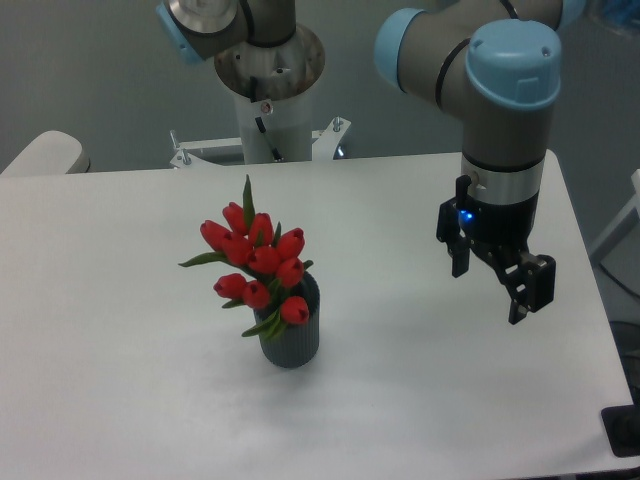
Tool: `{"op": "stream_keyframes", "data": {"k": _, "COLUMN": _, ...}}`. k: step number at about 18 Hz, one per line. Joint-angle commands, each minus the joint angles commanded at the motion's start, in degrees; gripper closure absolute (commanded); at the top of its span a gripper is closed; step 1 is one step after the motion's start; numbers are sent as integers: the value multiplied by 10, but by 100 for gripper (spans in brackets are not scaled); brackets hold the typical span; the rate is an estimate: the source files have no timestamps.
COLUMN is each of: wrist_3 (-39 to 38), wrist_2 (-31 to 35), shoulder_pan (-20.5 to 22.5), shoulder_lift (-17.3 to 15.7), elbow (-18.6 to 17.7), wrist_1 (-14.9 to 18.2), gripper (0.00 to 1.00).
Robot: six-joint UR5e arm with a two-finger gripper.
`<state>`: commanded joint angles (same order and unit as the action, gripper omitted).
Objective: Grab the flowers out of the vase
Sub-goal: 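Open the gripper and begin moving it toward the tulip vase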
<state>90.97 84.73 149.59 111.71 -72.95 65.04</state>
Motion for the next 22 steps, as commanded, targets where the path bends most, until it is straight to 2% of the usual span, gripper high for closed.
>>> {"op": "stream_keyframes", "data": {"k": 12, "wrist_3": -8, "wrist_2": -4, "shoulder_pan": 0, "shoulder_lift": -4, "elbow": -18, "wrist_1": -2, "gripper": 0}}
{"op": "stream_keyframes", "data": {"k": 18, "wrist_3": -11, "wrist_2": -7, "shoulder_pan": -3, "shoulder_lift": -24, "elbow": -48, "wrist_1": 3, "gripper": 0}}
{"op": "stream_keyframes", "data": {"k": 20, "wrist_3": -16, "wrist_2": -15, "shoulder_pan": 3, "shoulder_lift": -37, "elbow": -75, "wrist_1": 4, "gripper": 0}}
{"op": "stream_keyframes", "data": {"k": 22, "wrist_3": -17, "wrist_2": -50, "shoulder_pan": 11, "shoulder_lift": -42, "elbow": -99, "wrist_1": 4, "gripper": 0}}
